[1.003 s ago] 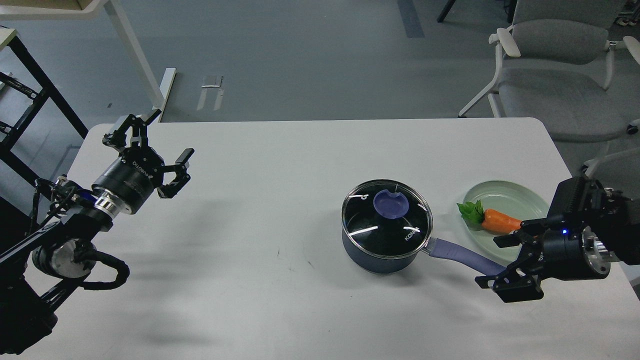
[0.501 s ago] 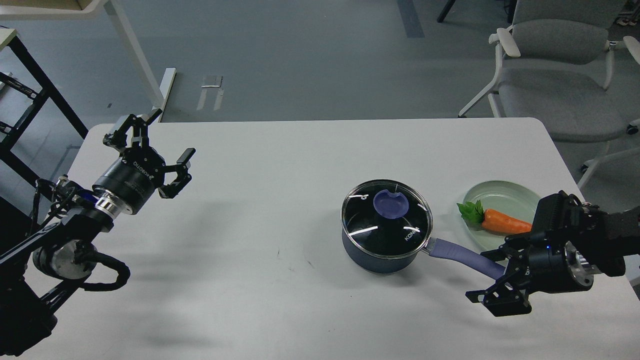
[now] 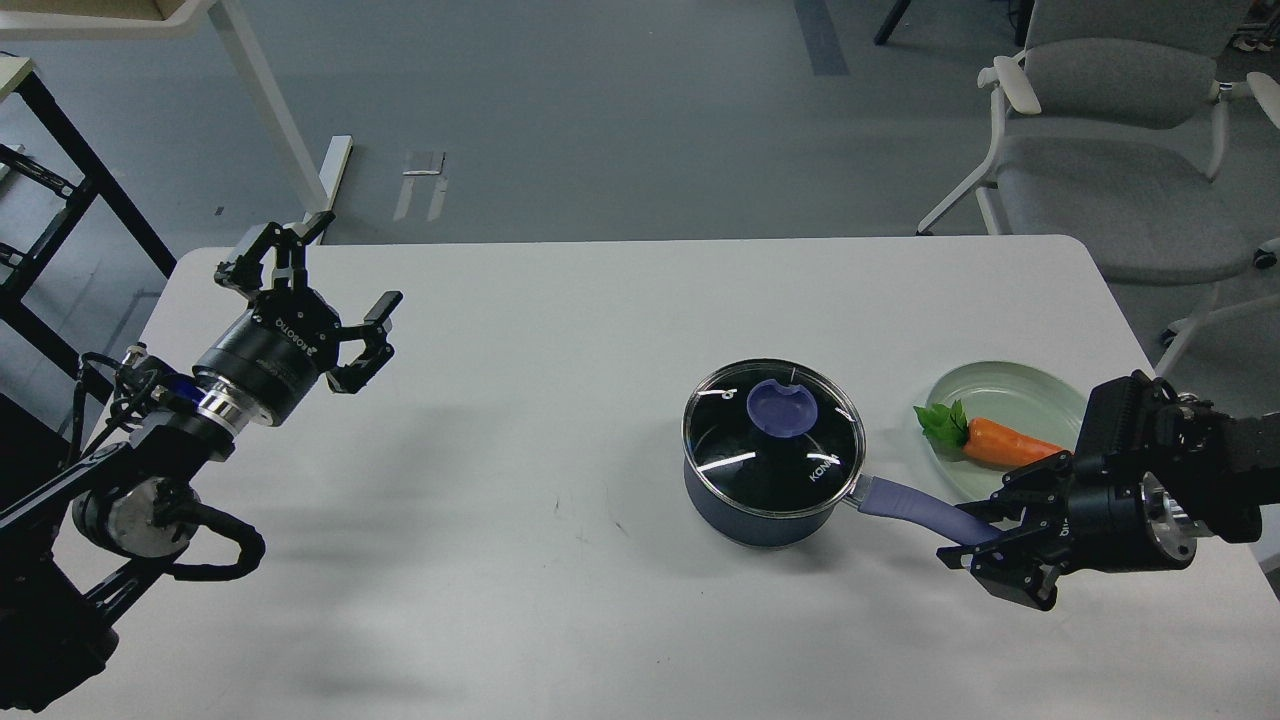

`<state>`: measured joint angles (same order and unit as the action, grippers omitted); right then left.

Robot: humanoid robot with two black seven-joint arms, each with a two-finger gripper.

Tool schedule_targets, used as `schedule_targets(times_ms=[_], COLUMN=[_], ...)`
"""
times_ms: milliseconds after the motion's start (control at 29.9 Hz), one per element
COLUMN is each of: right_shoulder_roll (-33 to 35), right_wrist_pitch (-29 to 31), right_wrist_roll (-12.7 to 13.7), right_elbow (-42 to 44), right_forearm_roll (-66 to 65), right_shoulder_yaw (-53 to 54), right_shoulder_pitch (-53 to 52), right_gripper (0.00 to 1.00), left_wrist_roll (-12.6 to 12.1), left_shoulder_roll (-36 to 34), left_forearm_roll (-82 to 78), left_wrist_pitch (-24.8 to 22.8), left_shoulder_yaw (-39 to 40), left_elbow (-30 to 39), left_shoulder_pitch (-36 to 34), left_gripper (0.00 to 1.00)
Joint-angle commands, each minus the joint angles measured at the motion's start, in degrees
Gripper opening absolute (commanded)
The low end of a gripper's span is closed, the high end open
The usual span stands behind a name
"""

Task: Open pot lid
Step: 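Grasp the lavender saucepan handle with the right gripper to steady the pan, then raise the left arm and reach over the saucepan toward the purple lid knob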

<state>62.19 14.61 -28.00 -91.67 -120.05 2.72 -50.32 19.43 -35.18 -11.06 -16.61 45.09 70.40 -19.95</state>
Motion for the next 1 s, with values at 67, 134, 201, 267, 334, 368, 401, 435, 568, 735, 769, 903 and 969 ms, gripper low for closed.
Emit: schedule_targets(times_ms=[67,134,201,267,334,368,401,435,568,735,769,903,969], right_shoulder_roll=[0.3,0.5,0.5,0.5,0.6,0.7,0.7,0.7,0.7,0.6,0.6,0.7,0.7], right_wrist_pitch=[-0.1,-0.2,-0.7,-1.3,-1.3,-1.3,-1.3,-1.3,-1.4,-1.4,-1.3,-1.4,-1.4], right_wrist_roll=[0.0,0.0,0.0,0.0,0.0,0.0,0.0,0.0,0.0,0.0,0.0,0.0,0.0], right_elbow=[0.0,0.0,0.0,0.0,0.0,0.1,0.0,0.0,0.0,0.0,0.0,0.0,0.0], right_forearm_roll=[-0.1,-0.1,-0.1,-0.1,-0.1,-0.1,0.0,0.0,0.0,0.0,0.0,0.0,0.0], right_shoulder_yaw=[0.0,0.0,0.0,0.0,0.0,0.0,0.0,0.0,0.0,0.0,-0.1,-0.1,-0.1], right_shoulder_pitch=[0.1,0.0,0.0,0.0,0.0,0.0,0.0,0.0,0.1,0.2,0.3,0.3,0.4], right_gripper=[0.33,0.31,0.29,0.27,0.27,0.27,0.27,0.27,0.27,0.28,0.28,0.28,0.28], left_wrist_roll=[1.8,2.3,2.5,2.5,2.7,3.3,4.3,5.5,8.6,8.6,8.6,8.6,8.6], left_shoulder_roll=[0.0,0.2,0.3,0.3,0.4,0.4,0.3,0.4,0.8,1.9,2.7,3.8,4.2], left_forearm_roll=[-5.0,-7.6,-11.0,-14.8,-20.4,-23.8,-27.7,-31.4,-52.3,-73.5,-76.5,-85.3,-88.9], left_wrist_pitch=[-0.1,-0.1,-0.2,-0.1,-0.6,-0.8,-0.9,-1.1,-1.4,-0.4,-0.1,3.8,6.7], left_shoulder_yaw=[0.2,0.4,0.3,0.0,0.0,-0.2,-0.4,-0.8,-3.2,-10.3,-13.1,-24.8,-31.2], left_elbow=[0.0,0.0,0.0,0.0,0.0,0.0,0.0,0.1,2.6,5.4,5.7,5.8,5.4], left_shoulder_pitch=[-0.7,-1.0,-2.6,-4.5,-6.8,-8.5,-10.2,-11.4,-16.9,-24.3,-26.8,-35.2,-38.7], left_gripper=[0.99,0.99,0.99,0.99,0.99,0.99,0.99,0.99,0.99,0.99,0.99,0.99,0.99])
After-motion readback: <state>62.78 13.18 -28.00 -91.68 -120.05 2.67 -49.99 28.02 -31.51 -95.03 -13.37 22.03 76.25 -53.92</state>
